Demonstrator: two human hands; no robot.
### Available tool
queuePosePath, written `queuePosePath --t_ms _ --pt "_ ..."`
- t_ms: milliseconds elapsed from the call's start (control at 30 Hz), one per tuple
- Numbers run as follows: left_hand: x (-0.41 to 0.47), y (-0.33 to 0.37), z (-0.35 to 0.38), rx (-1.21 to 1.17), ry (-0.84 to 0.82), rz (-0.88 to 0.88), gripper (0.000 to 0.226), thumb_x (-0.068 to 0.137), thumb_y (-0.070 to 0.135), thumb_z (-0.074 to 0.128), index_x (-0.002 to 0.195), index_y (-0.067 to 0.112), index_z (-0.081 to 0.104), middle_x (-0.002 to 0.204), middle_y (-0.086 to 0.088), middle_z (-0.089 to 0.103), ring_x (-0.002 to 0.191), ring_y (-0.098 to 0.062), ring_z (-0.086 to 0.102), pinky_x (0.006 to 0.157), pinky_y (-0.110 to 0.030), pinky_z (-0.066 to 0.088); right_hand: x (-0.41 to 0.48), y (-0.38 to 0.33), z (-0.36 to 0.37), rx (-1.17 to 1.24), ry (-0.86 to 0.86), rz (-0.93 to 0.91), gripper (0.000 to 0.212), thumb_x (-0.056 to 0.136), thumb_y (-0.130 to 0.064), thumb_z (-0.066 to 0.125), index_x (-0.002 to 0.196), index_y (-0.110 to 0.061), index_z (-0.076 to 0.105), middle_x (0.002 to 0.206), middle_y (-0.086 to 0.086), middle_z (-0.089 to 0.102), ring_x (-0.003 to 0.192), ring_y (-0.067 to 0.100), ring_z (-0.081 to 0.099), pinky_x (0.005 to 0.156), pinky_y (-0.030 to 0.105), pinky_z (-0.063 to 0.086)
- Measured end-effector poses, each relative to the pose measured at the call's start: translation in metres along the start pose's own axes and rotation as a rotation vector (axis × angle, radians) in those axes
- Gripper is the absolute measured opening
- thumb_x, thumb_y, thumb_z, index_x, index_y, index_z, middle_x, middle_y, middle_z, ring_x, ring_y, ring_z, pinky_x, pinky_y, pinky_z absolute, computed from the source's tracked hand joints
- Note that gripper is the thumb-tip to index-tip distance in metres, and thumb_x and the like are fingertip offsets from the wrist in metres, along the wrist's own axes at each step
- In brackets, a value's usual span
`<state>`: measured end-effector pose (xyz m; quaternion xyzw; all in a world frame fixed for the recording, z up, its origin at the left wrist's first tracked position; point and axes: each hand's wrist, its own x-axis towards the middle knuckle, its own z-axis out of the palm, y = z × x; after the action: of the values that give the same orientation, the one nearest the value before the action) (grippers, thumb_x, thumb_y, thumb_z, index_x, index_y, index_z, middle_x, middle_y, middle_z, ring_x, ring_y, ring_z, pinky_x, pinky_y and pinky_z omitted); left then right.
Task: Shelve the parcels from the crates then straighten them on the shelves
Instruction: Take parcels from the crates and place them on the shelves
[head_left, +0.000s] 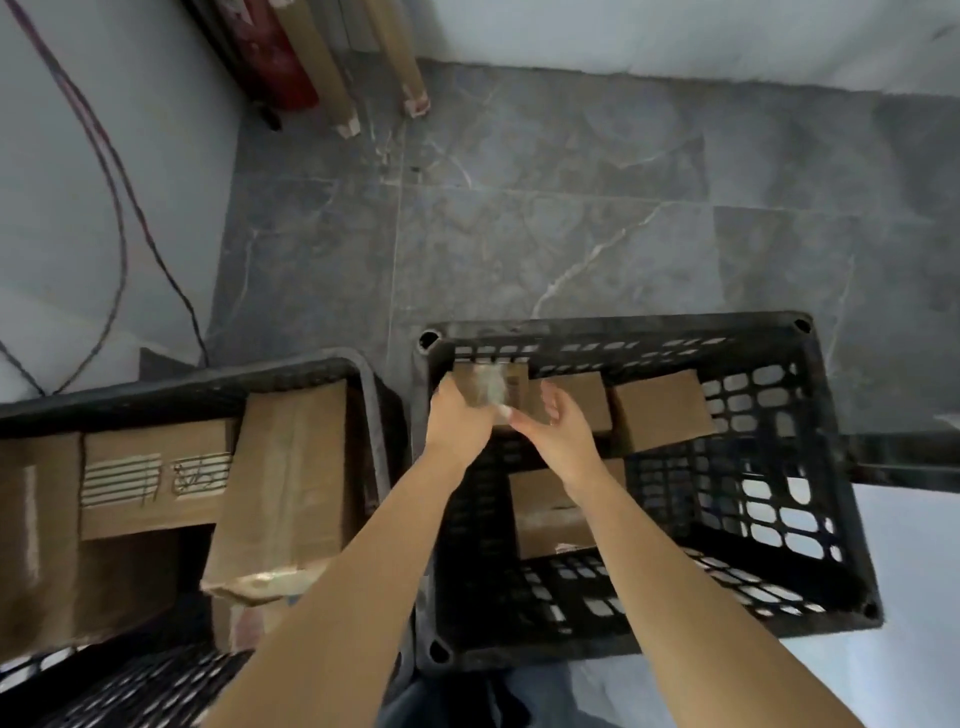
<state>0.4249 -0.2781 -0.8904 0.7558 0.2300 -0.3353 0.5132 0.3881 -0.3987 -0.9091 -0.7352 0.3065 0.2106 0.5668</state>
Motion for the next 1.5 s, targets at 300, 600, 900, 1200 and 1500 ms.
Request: queuePosePath --t_ms 300,600,900,1200,1500 --pt "0.022 -0.021 0.008 -0.112 -0.059 -0.109 0.08 0.064 0.034 0.062 0.139 0.017 0.041 0.129 -0.005 0.058 0.115 -0.021 0.056 0.102 -0.04 0.045 0.007 0.014 0.007 0.121 -0.09 0.153 0.077 0.088 -0.041 0.067 0.151 -0.017 0.03 0.15 -0.001 0.039 0.132 0.016 0.042 0.098 0.026 0.033" --pt "-0.15 0.091 -0.034 -0.159 0.029 -0.217 0.059 0.091 0.041 0.055 0.142 0.014 0.04 0.122 -0.005 0.058 0.095 -0.017 0.06 0.07 -0.024 0.045 -0.155 -0.103 -0.07 0.113 0.016 0.073 0.056 0.087 -0.045 0.066 0.134 -0.018 0.05 0.126 -0.009 0.055 0.103 -0.001 0.053 0.075 0.013 0.037" --pt "-0.324 0.209 -0.083 -0.197 0.114 0.112 0.062 0.082 0.072 0.044 0.097 0.012 0.05 0.09 -0.006 0.055 0.082 -0.02 0.055 0.068 -0.03 0.045 -0.3 -0.239 -0.11 0.181 0.318 -0.165 0.044 0.08 -0.06 0.062 0.082 -0.017 0.06 0.079 -0.012 0.061 0.078 0.002 0.058 0.069 0.016 0.041" --pt "-0.459 0.258 -0.154 -0.383 -0.037 0.382 0.052 0.093 0.026 0.06 0.138 0.018 0.036 0.12 0.002 0.057 0.095 -0.008 0.058 0.088 -0.029 0.045 -0.434 -0.315 -0.113 0.418 0.307 -0.385 0.051 0.078 -0.041 0.078 0.123 -0.032 0.056 0.122 -0.004 0.062 0.114 0.008 0.06 0.091 0.024 0.049" --pt "-0.562 0.283 -0.178 -0.459 -0.469 0.657 0.066 0.099 0.005 0.043 0.149 0.04 0.019 0.146 0.002 0.045 0.116 -0.012 0.06 0.081 -0.022 0.055 -0.565 -0.365 -0.146 0.365 0.353 -0.681 0.047 0.075 -0.025 0.082 0.115 -0.036 0.06 0.124 -0.013 0.058 0.103 -0.01 0.06 0.08 0.01 0.051"
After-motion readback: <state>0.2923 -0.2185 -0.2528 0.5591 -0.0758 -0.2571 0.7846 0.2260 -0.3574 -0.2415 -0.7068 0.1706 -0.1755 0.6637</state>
